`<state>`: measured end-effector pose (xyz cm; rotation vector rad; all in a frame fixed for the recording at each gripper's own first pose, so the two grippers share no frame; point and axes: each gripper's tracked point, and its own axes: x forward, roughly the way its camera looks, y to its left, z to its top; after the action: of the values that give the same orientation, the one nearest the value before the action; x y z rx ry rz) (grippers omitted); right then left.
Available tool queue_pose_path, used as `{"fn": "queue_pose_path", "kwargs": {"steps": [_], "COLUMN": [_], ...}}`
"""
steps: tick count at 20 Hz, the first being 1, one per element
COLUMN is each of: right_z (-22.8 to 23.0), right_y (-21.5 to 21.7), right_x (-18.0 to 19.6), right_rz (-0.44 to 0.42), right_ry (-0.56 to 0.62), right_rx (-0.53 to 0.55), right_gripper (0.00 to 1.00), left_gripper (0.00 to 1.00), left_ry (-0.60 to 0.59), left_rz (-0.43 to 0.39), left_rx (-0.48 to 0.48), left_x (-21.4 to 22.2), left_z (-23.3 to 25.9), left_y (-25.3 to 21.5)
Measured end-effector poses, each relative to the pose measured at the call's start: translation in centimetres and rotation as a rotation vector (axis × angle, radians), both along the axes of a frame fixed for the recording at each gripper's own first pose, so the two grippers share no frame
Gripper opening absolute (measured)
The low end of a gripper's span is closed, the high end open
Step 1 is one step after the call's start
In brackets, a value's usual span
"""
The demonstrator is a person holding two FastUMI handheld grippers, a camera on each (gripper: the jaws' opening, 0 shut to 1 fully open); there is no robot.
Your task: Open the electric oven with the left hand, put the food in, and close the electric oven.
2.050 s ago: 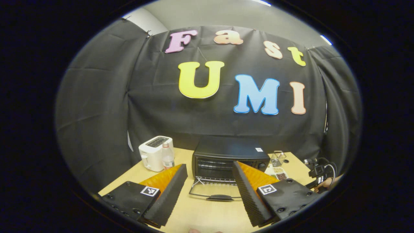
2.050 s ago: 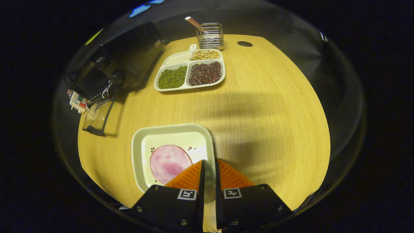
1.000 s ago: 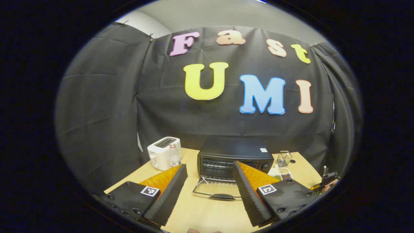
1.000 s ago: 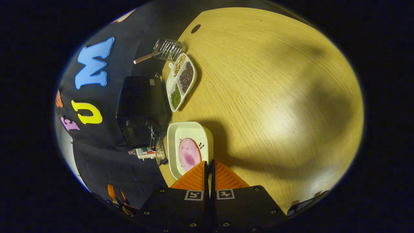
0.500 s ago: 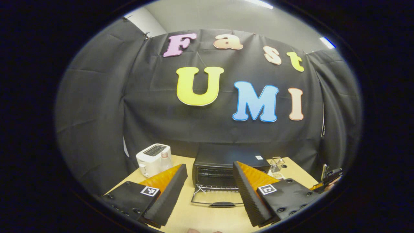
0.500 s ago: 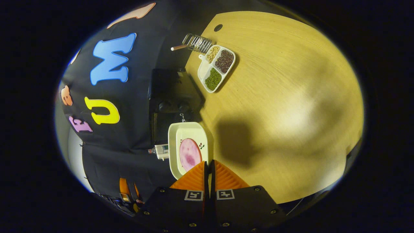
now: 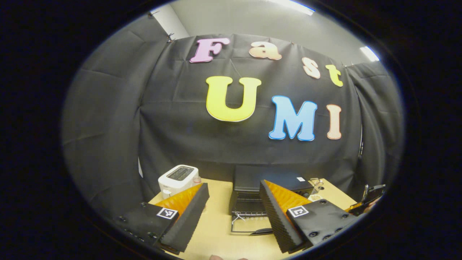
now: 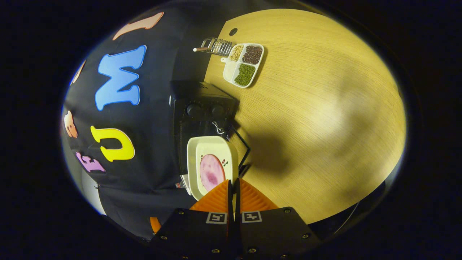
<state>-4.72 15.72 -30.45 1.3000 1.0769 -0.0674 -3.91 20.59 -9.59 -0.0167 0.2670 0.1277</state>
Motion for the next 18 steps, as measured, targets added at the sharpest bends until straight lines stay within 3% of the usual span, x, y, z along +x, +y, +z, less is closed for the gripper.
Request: {"fn": "queue_pose_path", "kwargs": {"steps": [4, 11, 18], "right_z": [-1.0, -3.2, -5.5], "right_y": [3.1, 8.0, 11.8], "right_x": [3.1, 10.5, 15.6], "right_rz": [-0.081, -0.244, -0.360], "right_ry": [0.018, 0.043, 0.060], "right_rx": [0.006, -0.020, -0.084], "right_gripper": [0.01, 0.01, 0.01], "left_gripper": [0.99, 0.99, 0.96], "left_ry": [-0.010, 0.005, 0.024], "left_rz": [-0.012, 0.034, 0.100], "left_rx": [-0.005, -0.046, -0.057], "left_x": [-0.4, -0.9, -2.2], "left_z": [0.4, -0.6, -1.5], "left_y": [2.0, 6.8, 11.2]}}
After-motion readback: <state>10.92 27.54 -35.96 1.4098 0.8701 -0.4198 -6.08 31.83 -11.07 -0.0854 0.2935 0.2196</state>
